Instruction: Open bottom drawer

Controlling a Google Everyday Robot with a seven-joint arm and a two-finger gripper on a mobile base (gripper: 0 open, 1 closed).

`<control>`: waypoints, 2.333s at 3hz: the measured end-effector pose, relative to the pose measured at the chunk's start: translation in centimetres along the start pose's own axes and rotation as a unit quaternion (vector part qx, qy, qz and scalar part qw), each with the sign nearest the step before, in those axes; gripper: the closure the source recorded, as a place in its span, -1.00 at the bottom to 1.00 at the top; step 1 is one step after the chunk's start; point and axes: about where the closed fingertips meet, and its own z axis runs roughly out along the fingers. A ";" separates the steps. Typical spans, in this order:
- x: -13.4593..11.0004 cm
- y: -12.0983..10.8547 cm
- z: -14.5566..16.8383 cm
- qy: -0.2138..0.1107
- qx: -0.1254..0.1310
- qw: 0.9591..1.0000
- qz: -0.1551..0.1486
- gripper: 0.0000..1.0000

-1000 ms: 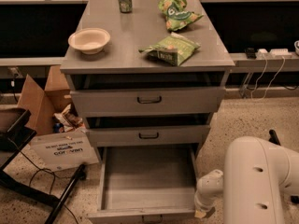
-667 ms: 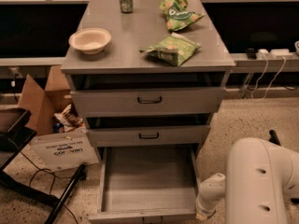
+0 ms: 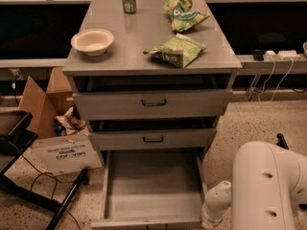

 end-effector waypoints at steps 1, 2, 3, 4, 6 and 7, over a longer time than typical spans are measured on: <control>-0.6 0.1 -0.2 0.000 0.000 1.000 0.001 1.00; -0.6 0.1 -0.2 0.000 0.000 1.000 0.001 0.64; -0.6 0.1 -0.2 0.000 0.000 1.000 0.001 0.02; -0.6 0.1 -0.2 0.000 0.000 1.000 0.001 -0.44; -0.8 0.3 -1.3 0.001 0.002 1.000 -0.002 -1.00; -1.3 0.7 -1.2 0.001 0.002 1.000 -0.002 -1.00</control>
Offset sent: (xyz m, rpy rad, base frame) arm 0.0011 0.0051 0.0021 -0.0004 0.0004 -0.0011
